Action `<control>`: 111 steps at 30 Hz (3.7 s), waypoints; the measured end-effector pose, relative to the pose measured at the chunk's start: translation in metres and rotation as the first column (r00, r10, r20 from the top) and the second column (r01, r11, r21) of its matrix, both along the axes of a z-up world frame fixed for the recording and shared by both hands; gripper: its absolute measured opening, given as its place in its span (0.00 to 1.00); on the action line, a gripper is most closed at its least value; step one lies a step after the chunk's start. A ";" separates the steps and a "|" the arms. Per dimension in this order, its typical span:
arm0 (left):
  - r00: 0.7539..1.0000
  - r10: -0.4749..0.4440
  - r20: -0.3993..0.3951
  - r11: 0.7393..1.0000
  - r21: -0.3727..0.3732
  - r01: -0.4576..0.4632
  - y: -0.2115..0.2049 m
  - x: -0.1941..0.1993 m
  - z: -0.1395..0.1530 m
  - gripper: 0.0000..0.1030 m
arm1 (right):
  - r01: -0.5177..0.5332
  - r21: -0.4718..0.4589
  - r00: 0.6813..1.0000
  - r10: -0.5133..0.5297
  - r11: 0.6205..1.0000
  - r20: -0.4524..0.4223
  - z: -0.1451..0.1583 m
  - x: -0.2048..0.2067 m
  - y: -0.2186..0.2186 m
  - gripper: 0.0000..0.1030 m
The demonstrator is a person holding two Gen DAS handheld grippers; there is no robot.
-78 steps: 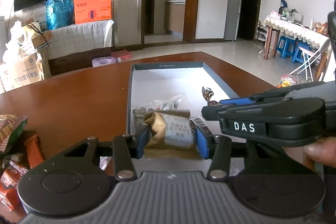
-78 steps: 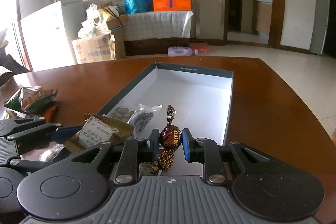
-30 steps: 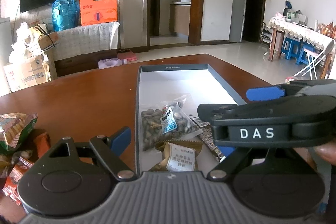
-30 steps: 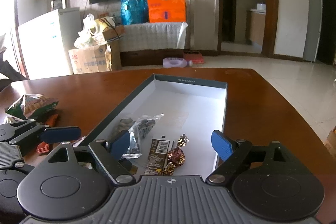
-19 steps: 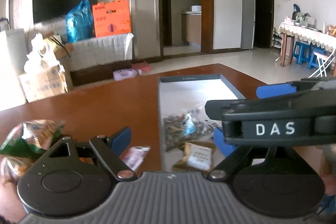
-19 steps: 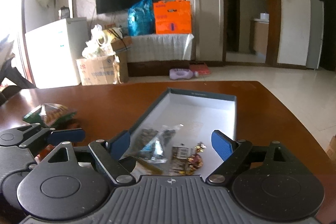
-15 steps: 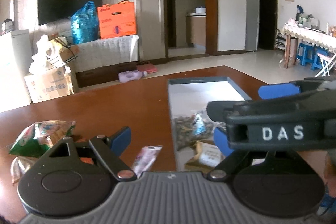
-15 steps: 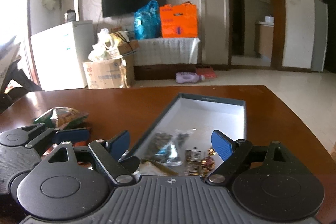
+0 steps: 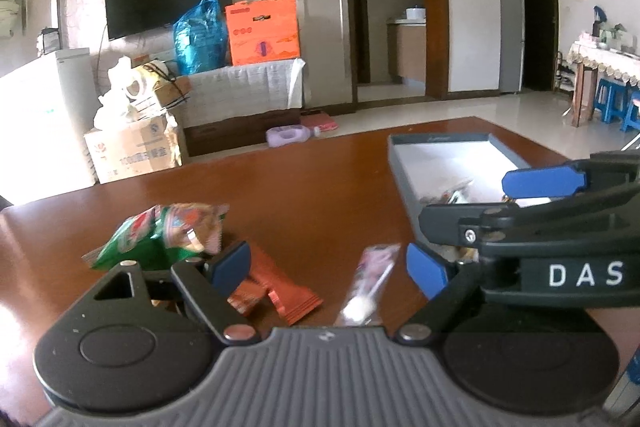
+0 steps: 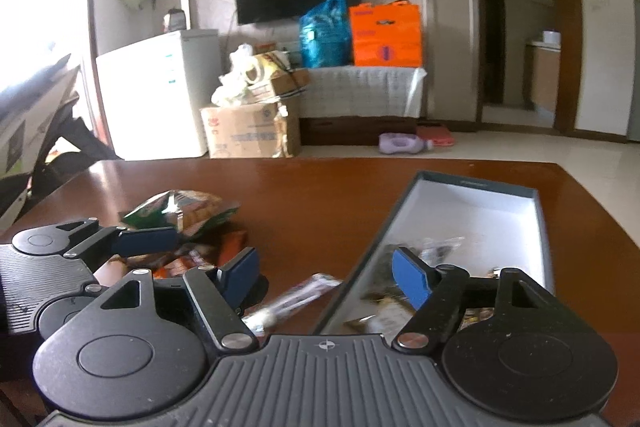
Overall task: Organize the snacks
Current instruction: 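Move both open tools back to the snack pile, then position the left tool over the orange packet while the right tool approaches the clear lollipop bag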
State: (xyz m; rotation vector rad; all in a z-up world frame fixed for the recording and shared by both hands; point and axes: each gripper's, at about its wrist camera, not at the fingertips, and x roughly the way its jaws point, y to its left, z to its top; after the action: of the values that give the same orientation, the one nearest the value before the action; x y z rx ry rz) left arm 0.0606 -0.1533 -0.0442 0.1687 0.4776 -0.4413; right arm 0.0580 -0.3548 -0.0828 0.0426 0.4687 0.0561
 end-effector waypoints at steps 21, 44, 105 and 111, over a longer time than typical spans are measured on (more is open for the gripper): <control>0.991 0.124 -0.051 0.992 0.037 -0.122 0.082 0.021 -0.035 0.84 | -0.121 0.008 0.986 0.122 0.993 -0.112 -0.026 0.024 0.045 0.57; 0.982 0.138 -0.127 0.990 0.019 -0.137 0.076 0.066 -0.056 0.84 | -0.009 -0.025 0.994 0.006 1.000 -0.110 -0.053 0.042 0.053 0.64; 0.978 0.092 -0.190 0.996 0.018 -0.090 0.068 0.109 -0.074 0.84 | 0.041 -0.158 0.983 -0.068 0.987 -0.169 -0.074 0.071 0.046 0.73; 0.977 0.089 -0.191 0.996 0.012 -0.088 0.069 0.108 -0.075 0.84 | 0.039 -0.170 0.985 -0.066 0.985 -0.159 -0.072 0.069 0.043 0.57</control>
State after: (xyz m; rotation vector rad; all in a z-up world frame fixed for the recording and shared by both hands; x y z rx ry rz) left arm 0.1691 -0.0846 -0.1192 0.1079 0.6726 -0.3708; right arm 0.1272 -0.3118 -0.1551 -0.1051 0.6355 -0.0393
